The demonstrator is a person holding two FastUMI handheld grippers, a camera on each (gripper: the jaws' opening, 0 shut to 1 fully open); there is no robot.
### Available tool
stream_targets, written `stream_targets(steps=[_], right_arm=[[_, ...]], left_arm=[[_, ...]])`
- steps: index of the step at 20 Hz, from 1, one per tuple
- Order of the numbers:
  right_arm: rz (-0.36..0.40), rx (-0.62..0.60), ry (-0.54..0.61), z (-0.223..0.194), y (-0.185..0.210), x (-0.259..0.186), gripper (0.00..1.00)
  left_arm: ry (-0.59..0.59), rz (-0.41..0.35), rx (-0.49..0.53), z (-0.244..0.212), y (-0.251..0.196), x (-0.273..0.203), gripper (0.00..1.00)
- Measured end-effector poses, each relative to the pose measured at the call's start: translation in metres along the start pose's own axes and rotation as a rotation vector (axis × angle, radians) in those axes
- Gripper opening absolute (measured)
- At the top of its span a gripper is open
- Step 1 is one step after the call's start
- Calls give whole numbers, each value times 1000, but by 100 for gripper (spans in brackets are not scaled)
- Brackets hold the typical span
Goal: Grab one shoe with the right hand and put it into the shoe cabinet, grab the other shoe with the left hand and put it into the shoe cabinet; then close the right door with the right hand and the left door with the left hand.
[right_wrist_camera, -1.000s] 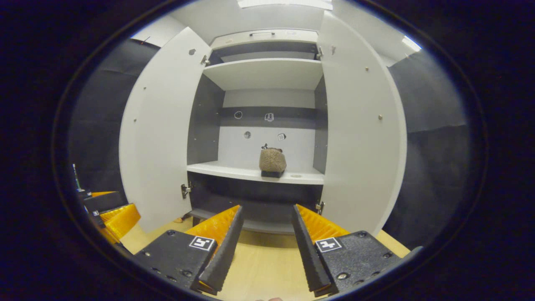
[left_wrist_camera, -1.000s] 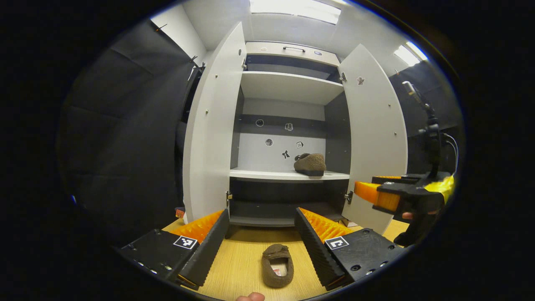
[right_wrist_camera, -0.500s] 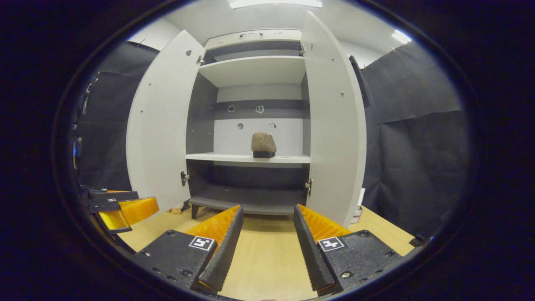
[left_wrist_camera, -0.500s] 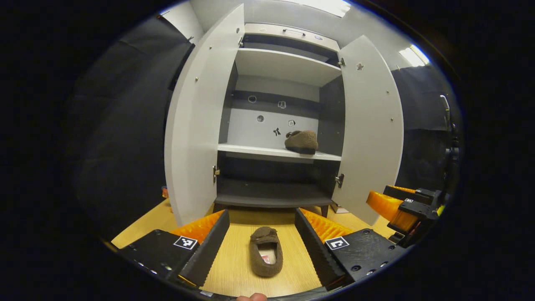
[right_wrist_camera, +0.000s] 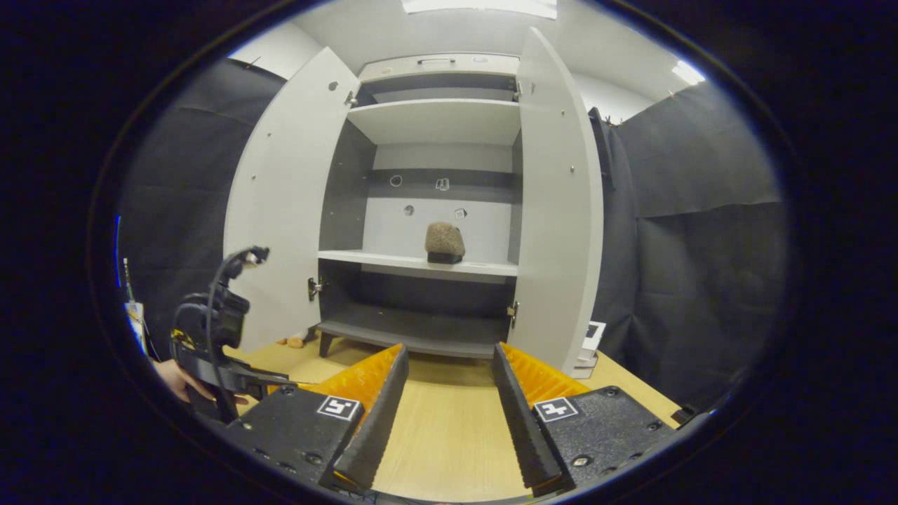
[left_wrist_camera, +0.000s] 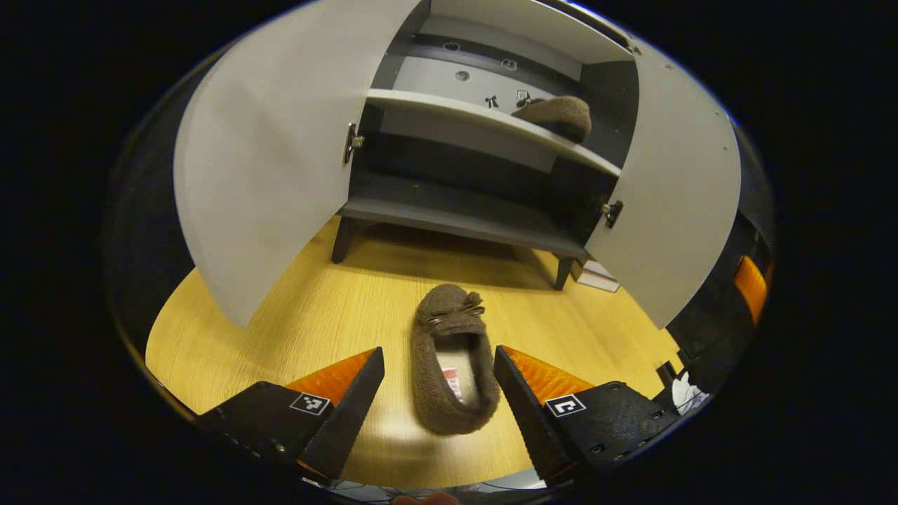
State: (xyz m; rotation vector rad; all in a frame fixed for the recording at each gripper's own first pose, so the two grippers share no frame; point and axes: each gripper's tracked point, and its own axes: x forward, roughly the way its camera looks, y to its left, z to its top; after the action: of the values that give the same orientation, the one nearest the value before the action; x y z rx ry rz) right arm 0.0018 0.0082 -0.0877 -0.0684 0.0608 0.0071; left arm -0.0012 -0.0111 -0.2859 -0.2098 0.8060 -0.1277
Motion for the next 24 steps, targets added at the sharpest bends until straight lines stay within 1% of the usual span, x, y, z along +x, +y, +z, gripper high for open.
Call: stream_targets(steps=[2, 4, 5, 7, 9, 10, 11, 12, 13, 14, 15, 16, 17, 18, 19, 20, 21, 22, 23, 24], right_arm=[[-8, 9, 2, 0, -3, 0, 79], [-22, 5, 18, -6, -9, 3, 79], [-29, 5, 27, -7, -11, 4, 76], [-42, 10, 38, -9, -17, 6, 76], [-59, 17, 46, -11, -23, 7, 76], [-66, 19, 48, -11, -25, 7, 79], [-72, 19, 50, -11, -28, 7, 79], [-74, 20, 54, -13, -29, 9, 76], [-73, 20, 61, -14, -29, 9, 76], [-70, 22, 66, -16, -29, 11, 76], [-66, 23, 71, -16, -27, 12, 76], [-60, 24, 74, -17, -26, 13, 79], [-54, 25, 76, -17, -24, 14, 76], [-49, 23, 79, -18, -23, 15, 79], [-43, 20, 81, -18, -21, 16, 79], [-39, 16, 81, -18, -20, 17, 76], [-36, 15, 80, -18, -19, 17, 76], [-34, 15, 77, -18, -19, 17, 76], [-33, 14, 79, -19, -19, 16, 76], [-34, 14, 79, -19, -19, 17, 76]], left_arm=[[52, 19, -7, -14, 9, 20, 95], [94, 36, -37, -29, 14, 37, 95], [101, 41, -52, -34, 14, 42, 95], [109, 42, -67, -40, 18, 53, 95], [110, 14, -86, -37, 17, 67, 95], [101, 2, -79, -32, 17, 71, 94], [96, -16, -68, -31, 16, 75, 93], [102, -40, -69, -34, 11, 75, 93], [100, -49, -75, -33, 10, 76, 84], [92, -59, -82, -30, 10, 77, 80], [98, -67, -97, -30, 11, 78, 80], [97, -76, -116, -28, 11, 78, 80], [103, -80, -142, -28, 12, 79, 80], [97, -86, -168, -25, 13, 82, 80], [106, -75, -189, -26, 16, 83, 80], [104, -59, -192, -25, 20, 84, 64], [99, -56, -182, -25, 18, 87, 55], [100, -55, -172, -25, 15, 90, 60], [95, -53, -156, -24, 12, 94, 54], [85, -69, -141, -22, 7, 97, 52]])
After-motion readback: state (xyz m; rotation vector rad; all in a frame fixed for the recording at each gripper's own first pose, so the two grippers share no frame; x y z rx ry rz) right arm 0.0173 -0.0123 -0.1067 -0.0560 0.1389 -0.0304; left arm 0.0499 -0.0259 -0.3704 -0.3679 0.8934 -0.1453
